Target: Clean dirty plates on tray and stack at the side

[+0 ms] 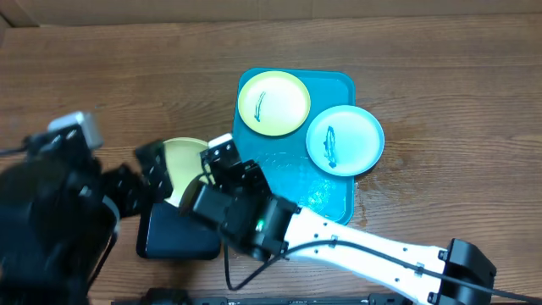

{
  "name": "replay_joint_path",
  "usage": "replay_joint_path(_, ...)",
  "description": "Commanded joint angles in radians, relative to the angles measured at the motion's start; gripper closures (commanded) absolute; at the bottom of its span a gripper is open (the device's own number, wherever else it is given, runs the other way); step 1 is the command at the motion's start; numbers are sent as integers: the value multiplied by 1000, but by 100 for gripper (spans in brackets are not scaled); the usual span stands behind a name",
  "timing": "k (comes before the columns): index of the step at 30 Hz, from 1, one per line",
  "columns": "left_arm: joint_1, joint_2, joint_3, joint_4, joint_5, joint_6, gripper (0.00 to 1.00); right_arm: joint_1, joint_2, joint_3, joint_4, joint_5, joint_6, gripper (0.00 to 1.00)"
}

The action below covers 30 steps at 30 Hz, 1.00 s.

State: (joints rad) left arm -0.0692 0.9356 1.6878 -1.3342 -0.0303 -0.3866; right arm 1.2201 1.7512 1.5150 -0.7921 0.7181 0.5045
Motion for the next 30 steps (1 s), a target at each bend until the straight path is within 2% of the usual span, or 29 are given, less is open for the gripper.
replay_joint_path(1, 7, -32, 17, -8, -60, 6, 0, 44, -34, 29, 26, 149, -90, 96)
replay_joint_path(9, 7, -32, 16, -61, -58, 5, 0, 147, -34, 29, 39, 332, -177, 96)
replay_joint_path(16, 7, -33, 16, -47, -59, 5, 0, 231, -34, 29, 41, 381, -226, 96)
replay_joint_path(30, 7, -33, 16, -58, -58, 5, 0, 249, -34, 29, 45, 459, -301, 96)
